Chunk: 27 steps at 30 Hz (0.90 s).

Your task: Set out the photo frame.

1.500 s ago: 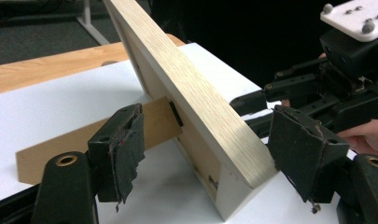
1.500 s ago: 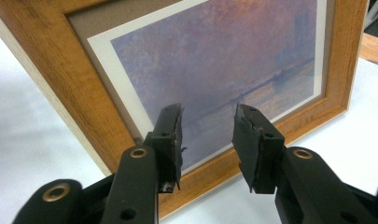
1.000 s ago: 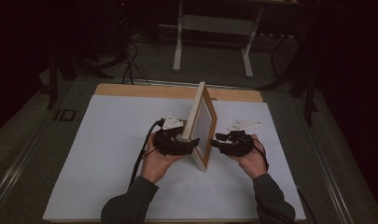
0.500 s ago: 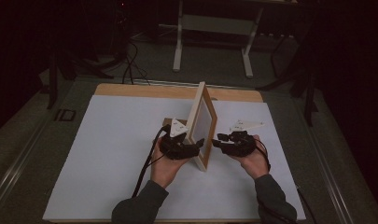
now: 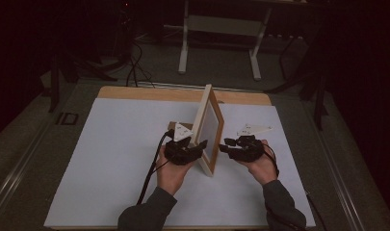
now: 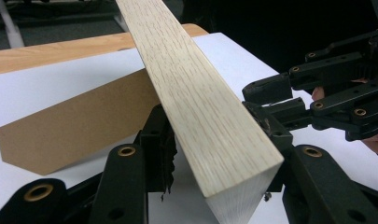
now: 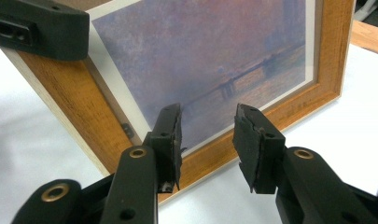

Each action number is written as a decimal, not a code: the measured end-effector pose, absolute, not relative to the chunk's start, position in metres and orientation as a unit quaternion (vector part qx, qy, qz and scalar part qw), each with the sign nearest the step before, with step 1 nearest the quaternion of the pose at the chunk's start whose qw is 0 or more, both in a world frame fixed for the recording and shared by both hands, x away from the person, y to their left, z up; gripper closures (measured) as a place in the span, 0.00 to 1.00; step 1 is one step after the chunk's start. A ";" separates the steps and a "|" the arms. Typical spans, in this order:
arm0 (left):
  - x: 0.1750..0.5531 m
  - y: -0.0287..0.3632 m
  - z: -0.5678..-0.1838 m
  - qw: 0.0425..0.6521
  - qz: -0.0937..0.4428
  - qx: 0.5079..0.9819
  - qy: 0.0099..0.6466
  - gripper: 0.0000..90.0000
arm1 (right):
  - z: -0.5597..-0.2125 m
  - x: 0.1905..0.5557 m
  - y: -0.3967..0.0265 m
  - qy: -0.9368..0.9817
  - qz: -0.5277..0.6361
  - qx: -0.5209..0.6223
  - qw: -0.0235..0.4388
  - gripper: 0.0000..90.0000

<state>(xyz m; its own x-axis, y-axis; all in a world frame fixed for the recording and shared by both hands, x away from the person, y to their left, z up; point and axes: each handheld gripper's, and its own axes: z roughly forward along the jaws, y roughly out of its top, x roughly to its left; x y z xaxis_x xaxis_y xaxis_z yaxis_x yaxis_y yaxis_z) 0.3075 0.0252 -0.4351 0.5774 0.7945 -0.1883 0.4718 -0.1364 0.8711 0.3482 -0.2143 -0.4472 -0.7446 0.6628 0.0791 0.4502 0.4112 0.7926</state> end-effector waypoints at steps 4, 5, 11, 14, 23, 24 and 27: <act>0.306 0.025 -0.434 0.490 0.166 0.737 0.434 0.65 | -0.448 0.349 -0.214 0.830 0.427 0.335 0.124 0.68; 0.306 0.024 -0.434 0.489 0.167 0.737 0.435 0.65 | -0.448 0.349 -0.215 0.830 0.428 0.335 0.124 0.68; 0.308 0.029 -0.433 0.488 0.163 0.733 0.444 0.68 | -0.447 0.348 -0.217 0.828 0.429 0.338 0.125 0.68; 0.310 0.035 -0.433 0.494 0.155 0.726 0.452 0.70 | -0.448 0.348 -0.218 0.828 0.429 0.339 0.125 0.68; 0.316 0.045 -0.434 0.498 0.144 0.718 0.463 0.74 | -0.450 0.349 -0.217 0.828 0.429 0.339 0.123 0.68; 0.316 0.045 -0.434 0.499 0.143 0.717 0.465 0.74 | -0.450 0.348 -0.217 0.828 0.429 0.339 0.123 0.68; 0.318 0.049 -0.434 0.501 0.138 0.715 0.467 0.75 | -0.449 0.348 -0.217 0.828 0.429 0.340 0.123 0.68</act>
